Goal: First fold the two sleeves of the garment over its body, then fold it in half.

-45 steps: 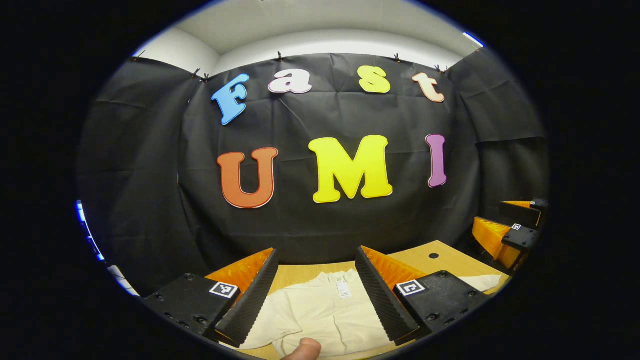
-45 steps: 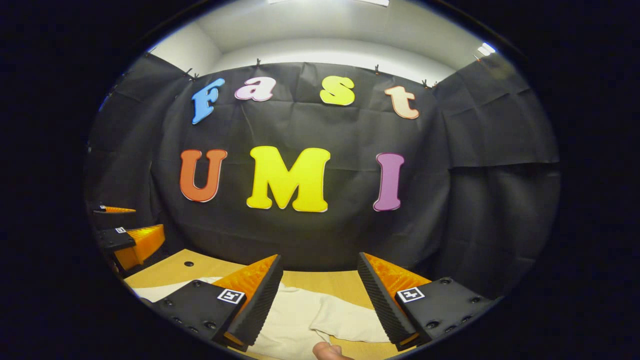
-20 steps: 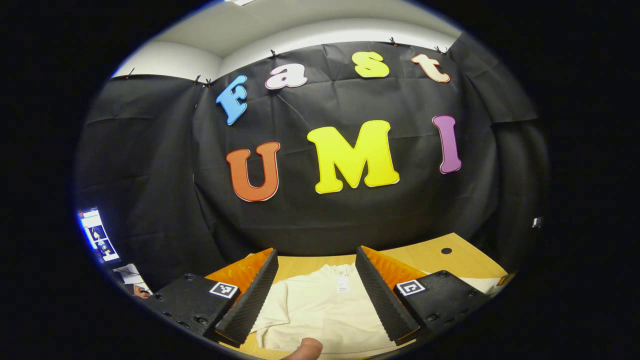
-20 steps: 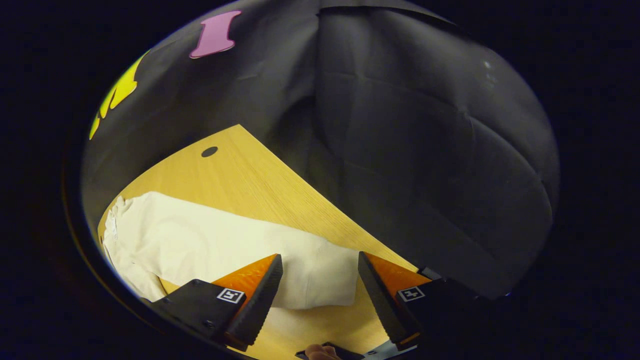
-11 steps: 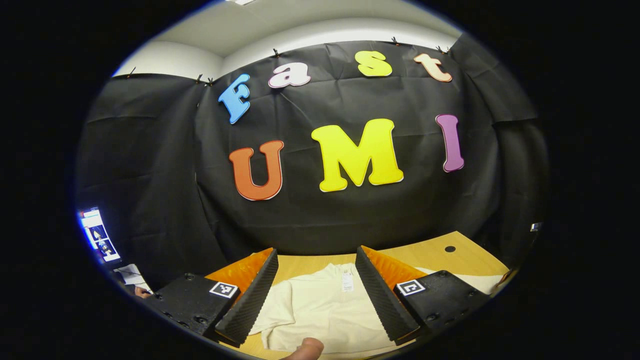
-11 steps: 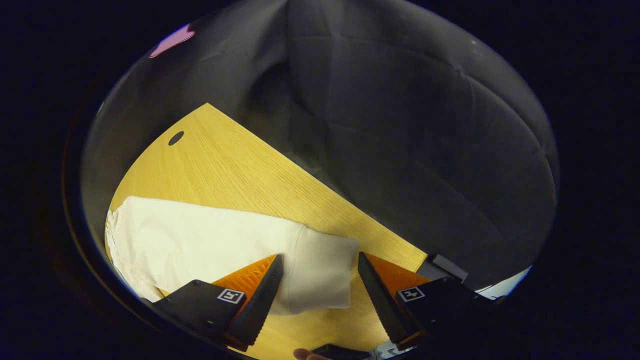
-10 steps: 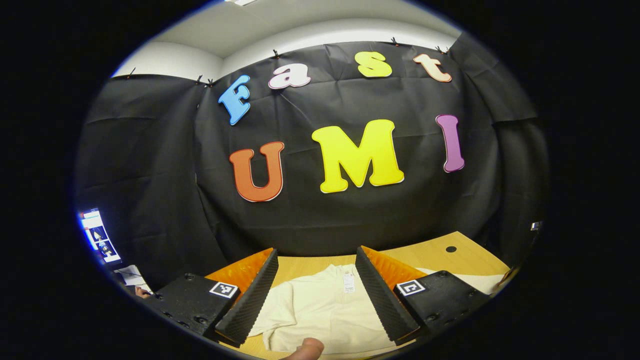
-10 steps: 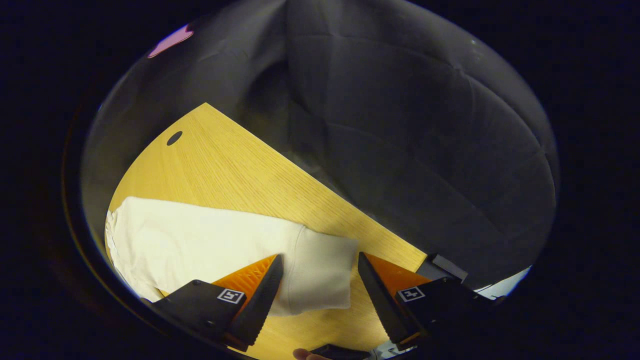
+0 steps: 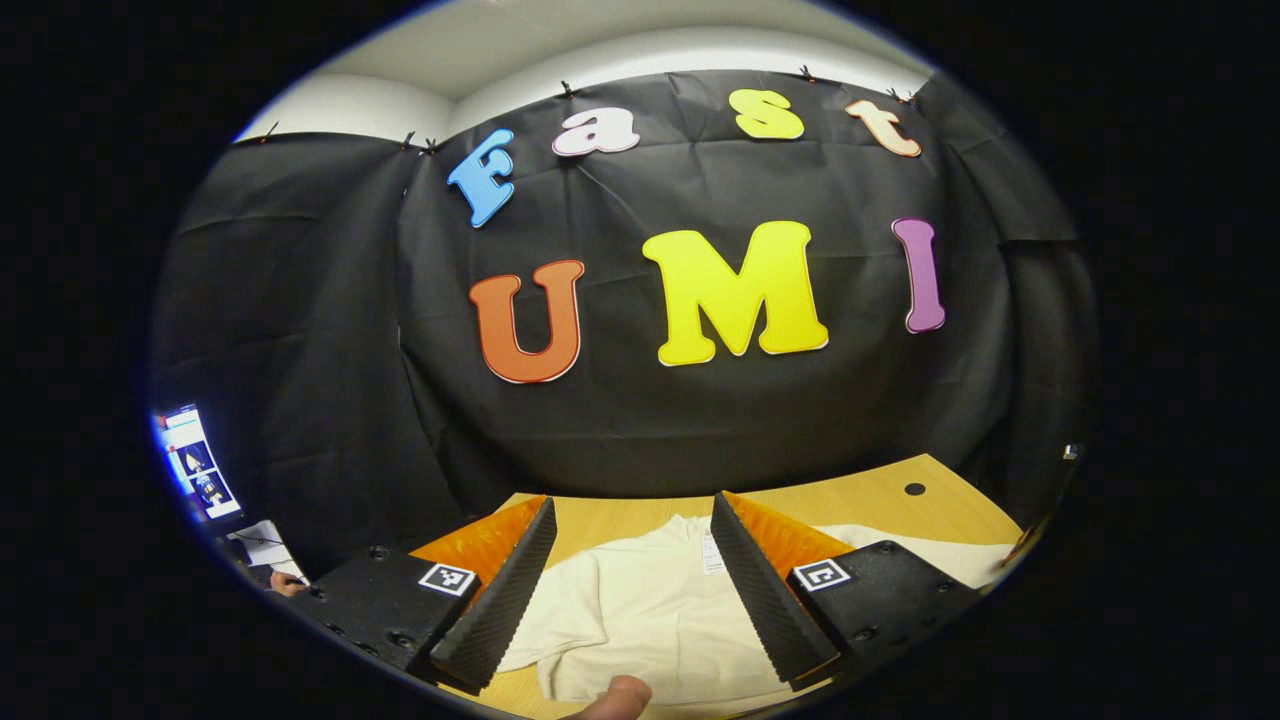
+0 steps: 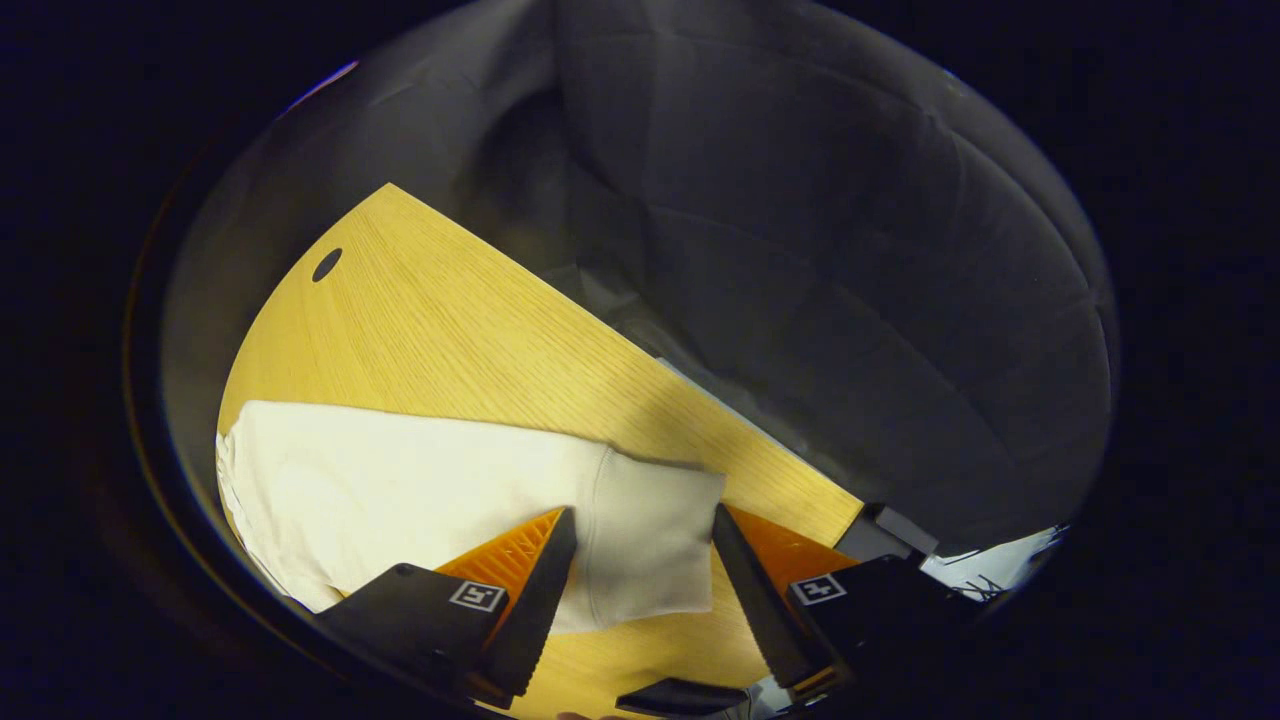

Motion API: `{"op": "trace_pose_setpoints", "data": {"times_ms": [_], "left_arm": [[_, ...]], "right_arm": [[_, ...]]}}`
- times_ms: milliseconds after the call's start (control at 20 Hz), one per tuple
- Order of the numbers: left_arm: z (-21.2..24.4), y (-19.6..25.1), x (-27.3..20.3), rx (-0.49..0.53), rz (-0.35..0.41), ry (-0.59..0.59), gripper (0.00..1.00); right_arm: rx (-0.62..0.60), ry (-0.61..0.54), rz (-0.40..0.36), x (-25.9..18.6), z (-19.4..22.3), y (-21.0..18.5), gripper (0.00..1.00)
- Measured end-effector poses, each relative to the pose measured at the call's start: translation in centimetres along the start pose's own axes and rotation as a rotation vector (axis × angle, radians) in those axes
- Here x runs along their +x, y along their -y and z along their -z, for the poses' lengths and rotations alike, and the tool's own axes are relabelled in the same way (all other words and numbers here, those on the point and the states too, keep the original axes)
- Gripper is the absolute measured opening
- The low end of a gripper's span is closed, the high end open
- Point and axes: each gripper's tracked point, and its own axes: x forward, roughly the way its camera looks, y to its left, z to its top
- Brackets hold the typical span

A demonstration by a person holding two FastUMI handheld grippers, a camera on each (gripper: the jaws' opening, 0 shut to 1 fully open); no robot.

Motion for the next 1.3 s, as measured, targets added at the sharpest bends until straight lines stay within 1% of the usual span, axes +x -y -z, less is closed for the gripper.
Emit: {"op": "trace_pose_setpoints", "data": {"times_ms": [50,100,150,200,250,350,400,450,550,700,800,900,1200,1250,1300], "left_arm": [[0.0,-0.3,0.1,0.003,-0.002,-0.001,0.99],[0.1,-0.6,0.2,0.003,0.0,0.002,0.99],[0.3,-0.7,0.3,0.002,0.005,-0.002,0.99],[0.8,-0.7,0.3,0.003,0.013,-0.015,0.99],[1.0,-0.7,0.5,0.009,0.019,-0.025,0.99],[1.3,-1.3,0.6,0.019,0.019,-0.03,0.99],[1.6,-1.5,0.6,0.018,0.018,-0.04,0.99],[1.9,-1.7,0.7,0.014,0.016,-0.053,0.99],[2.3,-1.9,0.5,0.007,0.019,-0.064,0.99],[2.2,-2.2,0.6,0.021,0.031,-0.056,0.99],[2.0,-2.3,0.6,0.035,0.04,-0.053,0.99],[1.8,-2.4,0.7,0.041,0.054,-0.041,0.99],[1.4,-2.3,0.8,0.012,0.105,-0.004,0.99],[1.3,-2.3,0.9,0.006,0.112,0.003,0.99],[1.4,-2.3,0.9,-0.001,0.122,0.009,0.99]], "right_arm": [[-0.001,-0.01,0.002,0.0,-0.1,0.0,0.84],[-0.001,-0.013,0.001,0.1,-0.1,-0.2,0.84],[-0.013,-0.019,-0.005,0.2,-0.1,-0.5,0.82],[-0.022,-0.024,-0.008,0.2,0.0,-1.0,0.77],[-0.033,-0.028,-0.013,0.2,-0.1,-1.4,0.66],[-0.047,-0.034,-0.022,0.4,-0.2,-1.8,0.49],[-0.044,-0.031,-0.03,0.3,-0.4,-2.2,0.43],[-0.035,-0.026,-0.058,0.3,-0.7,-2.9,0.33],[-0.043,-0.03,-0.072,0.5,-0.8,-3.0,0.13],[-0.013,-0.044,-0.088,0.5,-0.5,-3.1,0.13],[0.026,-0.066,-0.087,0.3,-0.4,-3.1,0.13],[0.051,-0.063,-0.085,0.1,-0.7,-3.1,0.13],[0.051,-0.022,-0.126,-1.2,-1.9,-3.8,0.13],[0.043,-0.014,-0.139,-1.9,-2.1,-4.3,0.13],[0.027,-0.002,-0.148,-3.7,-2.6,-5.3,0.13]]}}
